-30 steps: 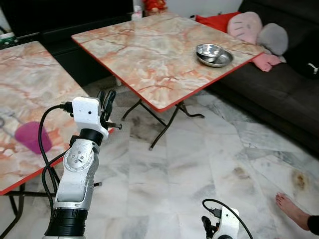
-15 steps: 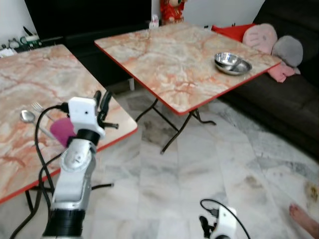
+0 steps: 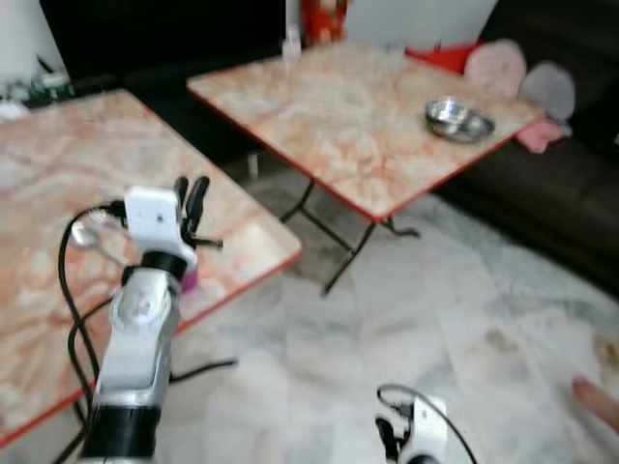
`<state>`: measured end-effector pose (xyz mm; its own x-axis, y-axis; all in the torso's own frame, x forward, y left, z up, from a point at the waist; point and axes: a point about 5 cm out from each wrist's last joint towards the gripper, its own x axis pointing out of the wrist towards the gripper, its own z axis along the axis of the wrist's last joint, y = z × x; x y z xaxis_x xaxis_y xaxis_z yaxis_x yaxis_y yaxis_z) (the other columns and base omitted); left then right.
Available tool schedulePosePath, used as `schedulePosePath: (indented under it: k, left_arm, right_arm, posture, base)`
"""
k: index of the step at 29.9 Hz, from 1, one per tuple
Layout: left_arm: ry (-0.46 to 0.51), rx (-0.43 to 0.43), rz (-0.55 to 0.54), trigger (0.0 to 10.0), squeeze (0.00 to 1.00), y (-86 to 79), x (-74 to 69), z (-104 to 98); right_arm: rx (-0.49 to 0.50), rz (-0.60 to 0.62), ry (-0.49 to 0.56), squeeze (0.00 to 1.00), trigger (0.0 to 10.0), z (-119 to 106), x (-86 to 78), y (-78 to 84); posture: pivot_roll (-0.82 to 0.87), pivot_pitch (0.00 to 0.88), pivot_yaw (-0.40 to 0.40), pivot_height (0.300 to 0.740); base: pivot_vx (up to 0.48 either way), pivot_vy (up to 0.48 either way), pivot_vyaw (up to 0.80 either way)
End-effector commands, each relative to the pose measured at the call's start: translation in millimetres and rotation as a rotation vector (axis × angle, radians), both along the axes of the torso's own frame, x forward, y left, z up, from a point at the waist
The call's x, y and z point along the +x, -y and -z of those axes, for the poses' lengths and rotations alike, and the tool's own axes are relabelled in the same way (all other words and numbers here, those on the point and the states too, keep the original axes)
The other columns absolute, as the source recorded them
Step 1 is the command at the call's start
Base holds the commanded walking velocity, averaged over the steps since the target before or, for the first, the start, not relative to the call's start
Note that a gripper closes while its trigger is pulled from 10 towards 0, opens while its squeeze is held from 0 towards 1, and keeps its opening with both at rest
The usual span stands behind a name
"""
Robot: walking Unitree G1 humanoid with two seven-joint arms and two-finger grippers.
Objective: Setting the table
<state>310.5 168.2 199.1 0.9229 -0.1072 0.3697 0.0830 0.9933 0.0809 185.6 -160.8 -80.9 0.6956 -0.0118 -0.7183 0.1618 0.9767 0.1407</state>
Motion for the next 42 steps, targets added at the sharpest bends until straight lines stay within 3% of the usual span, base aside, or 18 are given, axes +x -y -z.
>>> schedulePosePath:
  k: [1,8,12,16,19,25,26,33,39,42]
  left_arm:
    - [-0.004,0.013,0.014,10.0,0.0,3.4,0.3,-0.2]
    - [-0.03,0.034,0.042,10.0,0.0,7.0,0.4,4.8]
    - [-0.132,0.037,0.101,10.0,0.0,11.8,-1.4,17.8]
    - [-0.18,-0.018,0.142,10.0,0.0,18.6,-4.7,13.4]
    - [-0.231,-0.005,0.173,10.0,0.0,23.2,-6.5,13.0]
    - [-0.309,0.03,0.138,10.0,0.0,23.9,-5.1,5.2]
    - [-0.304,0.023,0.124,10.0,1.0,23.2,-3.1,0.9]
    - [-0.378,0.074,0.082,10.0,1.0,21.3,1.8,-3.9]
    - [-0.5,0.113,0.069,10.0,1.0,20.7,3.7,15.5]
    - [-0.507,0.109,0.069,10.0,1.0,22.3,4.0,14.2]
  right_arm:
    - [-0.007,0.006,-0.01,0.0,10.0,1.3,-2.9,2.4]
    - [-0.009,0.004,-0.009,0.0,10.0,1.3,-3.0,2.6]
    - [-0.012,0.002,-0.011,0.0,10.0,1.6,-3.4,2.6]
    - [-0.022,-0.011,-0.016,0.0,10.0,2.0,-4.3,3.0]
    - [-0.02,-0.009,-0.017,0.0,10.0,2.2,-4.7,2.8]
    - [-0.023,-0.017,-0.022,0.0,10.0,2.9,-5.9,1.9]
    - [-0.024,-0.018,-0.023,0.0,10.0,3.0,-6.1,1.7]
    - [-0.025,-0.022,-0.027,0.0,10.0,3.3,-6.4,1.3]
    - [-0.027,-0.024,-0.032,0.0,10.0,3.8,-7.1,0.6]
    - [-0.027,-0.024,-0.033,0.0,10.0,3.9,-7.4,0.9]
  posture:
    - [0.16,0.0,-0.043,0.74]
    - [0.16,0.0,-0.043,0.74]
    - [0.16,0.0,-0.043,0.74]
    - [0.16,0.0,-0.042,0.74]
    - [0.16,0.0,-0.042,0.74]
    - [0.16,0.0,-0.043,0.74]
    - [0.16,0.0,-0.043,0.74]
    - [0.15,0.0,-0.04,0.74]
    - [0.15,0.0,-0.038,0.74]
    - [0.15,0.0,-0.038,0.74]
  base:
    - [0.0,0.311,0.0]
    - [0.0,0.173,0.0]
    - [0.0,0.0,0.0]
    - [0.0,0.0,0.0]
    - [0.0,0.0,0.0]
    - [0.0,0.0,0.0]
    - [0.0,0.0,0.0]
    - [0.0,0.0,0.0]
    - [0.0,0.0,0.0]
    - [0.0,0.0,0.0]
